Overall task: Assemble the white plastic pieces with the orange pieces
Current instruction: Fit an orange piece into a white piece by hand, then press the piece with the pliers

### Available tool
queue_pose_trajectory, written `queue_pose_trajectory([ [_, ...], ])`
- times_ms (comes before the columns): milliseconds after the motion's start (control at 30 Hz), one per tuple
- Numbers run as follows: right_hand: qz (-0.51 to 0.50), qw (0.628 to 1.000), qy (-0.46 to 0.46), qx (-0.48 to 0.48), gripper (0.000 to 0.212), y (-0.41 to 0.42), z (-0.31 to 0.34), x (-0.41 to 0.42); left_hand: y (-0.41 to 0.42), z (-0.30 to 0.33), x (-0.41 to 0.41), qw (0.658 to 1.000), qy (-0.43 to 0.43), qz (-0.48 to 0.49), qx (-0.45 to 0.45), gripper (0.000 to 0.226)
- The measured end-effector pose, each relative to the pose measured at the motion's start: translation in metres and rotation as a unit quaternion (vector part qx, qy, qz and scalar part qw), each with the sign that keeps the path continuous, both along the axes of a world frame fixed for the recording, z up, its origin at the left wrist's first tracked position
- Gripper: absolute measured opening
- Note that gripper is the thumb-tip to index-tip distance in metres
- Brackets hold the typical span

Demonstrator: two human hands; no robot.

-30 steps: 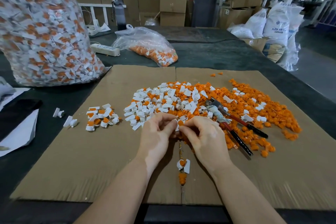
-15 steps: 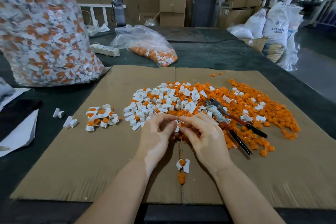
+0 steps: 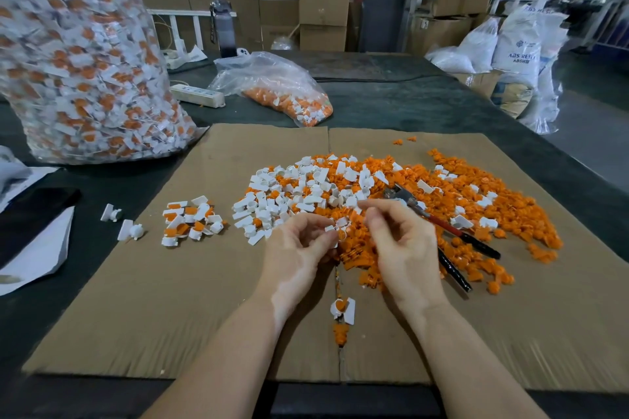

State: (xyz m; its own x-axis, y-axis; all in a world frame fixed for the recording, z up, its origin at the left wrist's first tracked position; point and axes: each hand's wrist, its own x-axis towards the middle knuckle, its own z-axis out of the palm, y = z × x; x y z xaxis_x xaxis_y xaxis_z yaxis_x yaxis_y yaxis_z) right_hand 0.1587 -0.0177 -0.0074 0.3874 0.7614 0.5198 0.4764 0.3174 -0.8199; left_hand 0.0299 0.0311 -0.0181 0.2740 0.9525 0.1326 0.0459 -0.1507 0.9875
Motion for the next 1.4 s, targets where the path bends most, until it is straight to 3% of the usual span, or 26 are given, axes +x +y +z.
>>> queue_pose_trajectory([
  [100,-0.002,0.985,0.174,-0.015,0.028,0.004,0.007,0.009,0.001,-0.001,0.0,1.0,0.007,-0.004,0.003,0.009],
  [200,0.053,0.937,0.344,-0.004,0.032,0.007,0.012,0.014,0.001,-0.001,0.0,1.0,0.011,-0.006,0.01,0.009],
  [367,0.097,0.903,0.418,-0.009,0.038,0.006,0.013,0.015,0.0,-0.001,0.0,1.0,0.007,-0.01,0.009,0.009],
  [433,0.085,0.926,0.366,-0.031,0.038,0.004,0.013,0.015,0.0,0.0,-0.001,1.0,-0.002,-0.01,0.006,0.009],
  [533,0.054,0.987,0.13,-0.08,0.033,-0.002,0.014,0.011,0.0,0.0,-0.002,1.0,-0.023,-0.01,-0.006,0.01],
  [600,0.062,0.993,0.005,-0.097,0.027,-0.006,0.014,0.005,0.001,0.001,-0.002,0.999,-0.039,-0.017,-0.016,0.01],
  [667,0.075,0.989,-0.059,-0.11,0.025,-0.007,0.013,-0.001,0.001,0.002,-0.003,0.998,-0.047,-0.027,-0.02,0.01],
  [1033,0.05,0.984,-0.142,-0.09,0.022,-0.006,0.007,-0.006,0.0,0.003,-0.005,0.999,-0.019,-0.025,-0.004,0.013],
  [1133,-0.004,0.981,-0.172,-0.086,0.027,-0.006,0.006,0.003,0.0,0.003,-0.003,0.999,-0.023,-0.022,-0.012,0.014],
  [1233,-0.149,0.961,-0.196,-0.126,0.031,-0.007,0.01,0.023,-0.001,0.004,-0.003,0.999,-0.021,-0.021,-0.013,0.014],
  [1300,-0.234,0.92,-0.208,-0.236,0.037,-0.009,0.014,0.041,-0.001,0.005,-0.002,1.0,-0.017,-0.021,-0.009,0.014],
  [1400,-0.228,0.842,-0.232,-0.431,0.044,-0.011,0.019,0.058,0.0,0.006,-0.001,1.0,-0.012,-0.021,-0.005,0.011],
])
